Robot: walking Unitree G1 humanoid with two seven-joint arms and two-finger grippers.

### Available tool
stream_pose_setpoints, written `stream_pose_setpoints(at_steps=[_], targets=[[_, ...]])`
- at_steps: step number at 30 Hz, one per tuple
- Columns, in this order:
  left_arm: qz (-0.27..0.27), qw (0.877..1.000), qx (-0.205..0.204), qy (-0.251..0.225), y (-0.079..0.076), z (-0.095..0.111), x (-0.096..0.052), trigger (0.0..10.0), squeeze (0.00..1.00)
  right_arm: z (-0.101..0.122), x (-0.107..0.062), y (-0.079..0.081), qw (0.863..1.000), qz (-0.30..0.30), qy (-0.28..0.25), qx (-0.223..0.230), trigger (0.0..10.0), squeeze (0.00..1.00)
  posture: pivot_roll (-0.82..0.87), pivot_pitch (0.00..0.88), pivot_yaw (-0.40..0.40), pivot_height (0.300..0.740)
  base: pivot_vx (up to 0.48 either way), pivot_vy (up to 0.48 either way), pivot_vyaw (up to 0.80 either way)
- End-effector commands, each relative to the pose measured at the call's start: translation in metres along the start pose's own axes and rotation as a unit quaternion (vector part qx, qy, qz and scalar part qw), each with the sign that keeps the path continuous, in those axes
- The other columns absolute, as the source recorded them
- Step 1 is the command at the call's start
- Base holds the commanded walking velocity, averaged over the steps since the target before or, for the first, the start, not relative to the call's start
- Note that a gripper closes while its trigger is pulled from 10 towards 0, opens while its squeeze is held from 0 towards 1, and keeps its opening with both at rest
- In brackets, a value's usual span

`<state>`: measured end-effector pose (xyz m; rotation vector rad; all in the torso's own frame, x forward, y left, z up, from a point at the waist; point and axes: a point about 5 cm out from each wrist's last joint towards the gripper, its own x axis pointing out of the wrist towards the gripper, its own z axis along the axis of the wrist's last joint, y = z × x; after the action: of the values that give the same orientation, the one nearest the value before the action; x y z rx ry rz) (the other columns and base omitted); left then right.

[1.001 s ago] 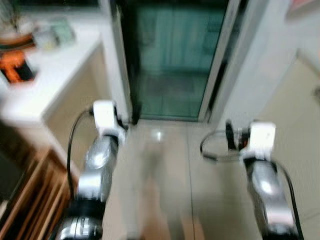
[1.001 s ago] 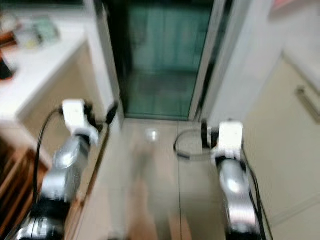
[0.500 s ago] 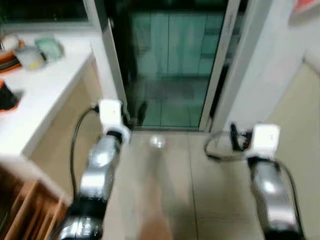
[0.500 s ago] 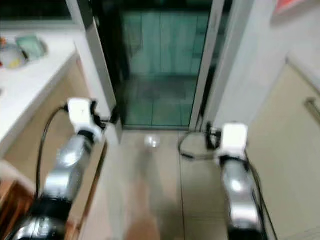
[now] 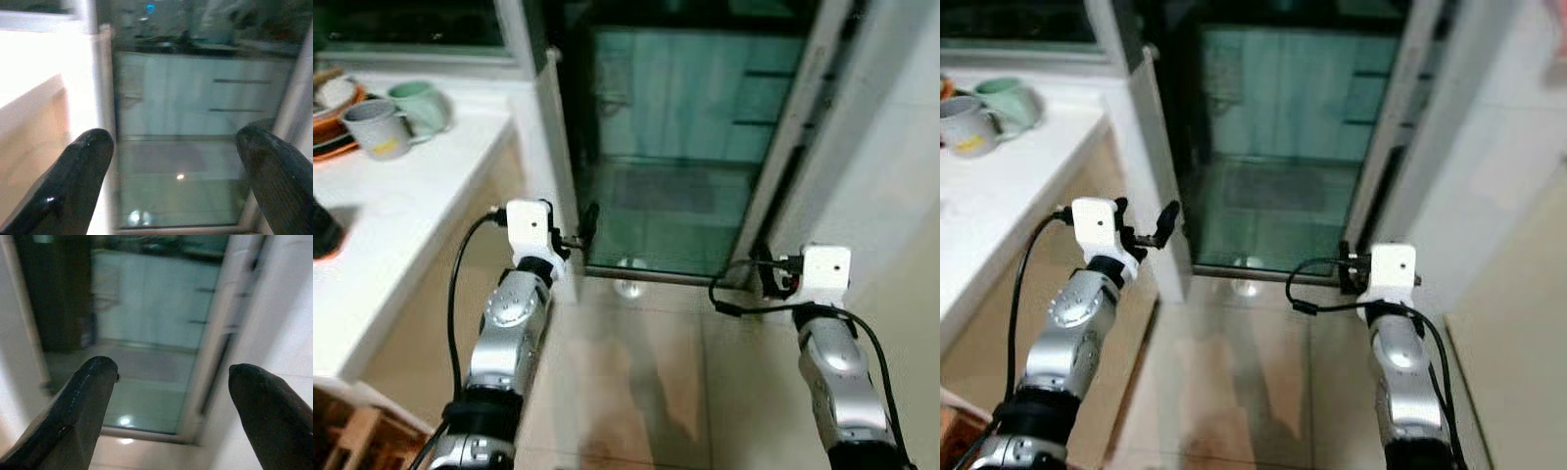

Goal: Restocking fridge

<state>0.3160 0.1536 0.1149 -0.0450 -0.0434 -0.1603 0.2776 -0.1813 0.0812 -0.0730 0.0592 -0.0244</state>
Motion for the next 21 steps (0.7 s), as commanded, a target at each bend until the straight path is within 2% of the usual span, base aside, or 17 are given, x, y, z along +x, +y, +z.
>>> stream_pose_setpoints(at_steps=[1, 4, 7, 10, 15, 21], targets=[[-0.014, 1.0, -0.002, -0.009, -0.009, 0.005, 0.004, 10.0, 0.0, 0.004, -0.001, -0.01, 1.0, -0.013, -0.01, -0.012, 10.0, 0.0, -0.19, 0.026, 0.043, 0.74, 0.48, 0.0, 0.0], [-0.016, 1.0, 0.0, -0.009, -0.009, 0.006, 0.003, 10.0, 0.0, 0.003, -0.001, -0.01, 1.0, -0.015, -0.008, -0.012, 10.0, 0.0, -0.19, 0.029, 0.043, 0.74, 0.48, 0.0, 0.0], [-0.027, 0.999, 0.024, -0.018, -0.01, 0.008, 0.001, 10.0, 0.0, 0.002, -0.003, -0.012, 1.0, -0.016, -0.006, -0.011, 10.0, 0.0, -0.19, 0.029, 0.043, 0.74, 0.443, 0.0, 0.0], [-0.037, 0.998, 0.05, -0.031, -0.009, 0.012, -0.003, 10.0, 0.0, 0.001, -0.007, -0.013, 1.0, -0.014, -0.007, -0.016, 10.0, 0.0, -0.19, 0.029, 0.043, 0.74, 0.0, 0.0, 0.0], [-0.028, 0.999, 0.029, -0.036, -0.007, 0.012, -0.004, 10.0, 0.0, -0.003, -0.009, -0.01, 1.0, -0.014, 0.0, -0.019, 10.0, 0.0, -0.19, 0.03, 0.041, 0.74, 0.0, 0.0, 0.0], [-0.018, 0.998, 0.03, -0.051, -0.006, 0.015, -0.004, 10.0, 0.0, -0.002, -0.007, -0.009, 1.0, -0.015, -0.001, -0.017, 10.0, 0.0, -0.19, 0.028, 0.042, 0.74, 0.0, 0.0, 0.0]])
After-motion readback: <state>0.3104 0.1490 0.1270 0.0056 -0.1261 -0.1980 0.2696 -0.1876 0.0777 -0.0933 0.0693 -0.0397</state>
